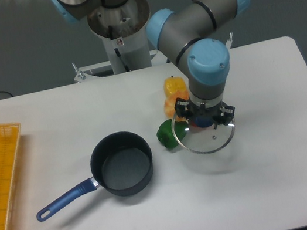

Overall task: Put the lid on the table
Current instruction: 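Carry the glass lid in the gripper away from the peppers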

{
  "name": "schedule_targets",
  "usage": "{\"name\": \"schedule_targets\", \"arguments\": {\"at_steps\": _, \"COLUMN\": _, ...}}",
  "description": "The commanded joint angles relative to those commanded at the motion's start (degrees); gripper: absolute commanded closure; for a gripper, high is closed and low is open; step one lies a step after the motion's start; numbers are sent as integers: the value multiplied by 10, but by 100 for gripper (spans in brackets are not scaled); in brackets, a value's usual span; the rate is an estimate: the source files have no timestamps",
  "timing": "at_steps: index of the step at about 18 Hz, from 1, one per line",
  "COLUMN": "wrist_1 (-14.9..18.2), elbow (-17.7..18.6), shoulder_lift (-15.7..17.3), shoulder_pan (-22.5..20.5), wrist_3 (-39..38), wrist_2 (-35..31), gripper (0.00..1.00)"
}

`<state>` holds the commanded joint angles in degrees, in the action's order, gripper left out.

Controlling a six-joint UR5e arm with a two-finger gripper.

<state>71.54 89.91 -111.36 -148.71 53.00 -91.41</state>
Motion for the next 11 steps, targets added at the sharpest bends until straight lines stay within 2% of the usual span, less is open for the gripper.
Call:
{"name": "schedule_targets", "arguments": {"at_steps": 6, "wrist_1": -15, "elbow": 0, "shoulder_lift": -5, "shoulder_pan": -4, "wrist_3": 2, "wrist_2": 0, "gripper": 48}}
{"name": "schedule_targets", "arguments": {"at_steps": 11, "wrist_1": -40, "elbow": -3, "shoulder_lift": -15, "shoulder_pan": -11, "wrist_3": 3, "wrist_2": 1, "gripper": 48}}
